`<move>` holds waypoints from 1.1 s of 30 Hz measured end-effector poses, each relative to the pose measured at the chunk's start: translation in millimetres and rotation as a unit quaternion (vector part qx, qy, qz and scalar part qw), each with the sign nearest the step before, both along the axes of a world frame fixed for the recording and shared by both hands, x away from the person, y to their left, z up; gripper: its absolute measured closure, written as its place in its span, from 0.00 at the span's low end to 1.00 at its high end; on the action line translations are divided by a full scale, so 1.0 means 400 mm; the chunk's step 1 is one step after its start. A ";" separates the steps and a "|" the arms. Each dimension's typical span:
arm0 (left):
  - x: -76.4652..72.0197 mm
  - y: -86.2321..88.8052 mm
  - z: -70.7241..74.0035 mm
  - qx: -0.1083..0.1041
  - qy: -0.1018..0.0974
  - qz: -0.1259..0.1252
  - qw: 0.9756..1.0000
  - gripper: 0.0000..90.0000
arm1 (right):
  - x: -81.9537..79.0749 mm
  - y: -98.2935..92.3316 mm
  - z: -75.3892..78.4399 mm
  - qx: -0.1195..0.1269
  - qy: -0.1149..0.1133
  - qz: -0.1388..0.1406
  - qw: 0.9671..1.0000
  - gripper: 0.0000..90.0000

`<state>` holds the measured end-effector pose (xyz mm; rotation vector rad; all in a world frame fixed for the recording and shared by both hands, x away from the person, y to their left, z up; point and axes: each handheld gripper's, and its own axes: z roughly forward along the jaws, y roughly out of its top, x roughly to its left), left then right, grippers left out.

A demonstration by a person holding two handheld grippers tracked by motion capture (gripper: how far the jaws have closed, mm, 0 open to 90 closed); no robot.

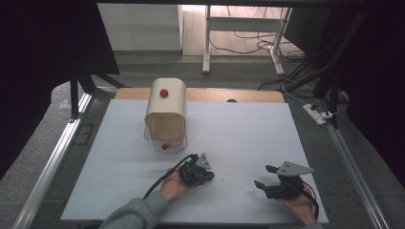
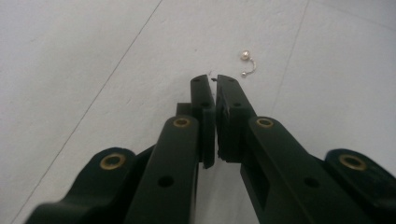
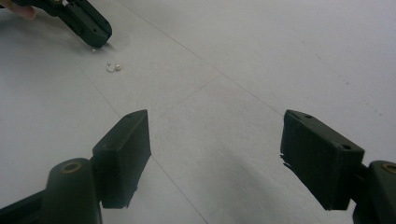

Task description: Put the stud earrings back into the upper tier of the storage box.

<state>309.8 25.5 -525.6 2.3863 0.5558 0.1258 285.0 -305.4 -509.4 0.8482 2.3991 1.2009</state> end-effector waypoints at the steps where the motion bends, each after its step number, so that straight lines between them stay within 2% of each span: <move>1: -0.001 0.001 0.003 -0.001 -0.002 -0.001 1.000 0.95 | 0.000 0.000 0.000 0.000 0.000 0.000 1.000 0.26; 12: -0.006 0.042 0.059 -0.037 -0.014 0.012 0.999 0.95 | -0.001 0.000 0.001 -0.001 0.000 0.005 1.000 0.26; 18: -0.015 0.061 0.096 -0.060 -0.022 0.020 0.998 0.95 | -0.002 0.001 0.001 -0.002 -0.002 0.001 1.000 0.26; 20: -0.016 0.064 0.103 -0.061 -0.026 0.018 0.998 0.95 | -0.002 0.001 0.001 -0.002 -0.002 0.001 1.000 0.26; 27: -0.025 0.083 0.148 -0.087 -0.034 0.020 0.995 0.95 | -0.003 0.001 0.002 -0.001 -0.003 0.002 1.000 0.26; 33: -0.029 0.103 0.182 -0.102 -0.046 0.025 0.993 0.95 | -0.003 0.002 0.001 0.002 -0.004 0.003 1.000 0.27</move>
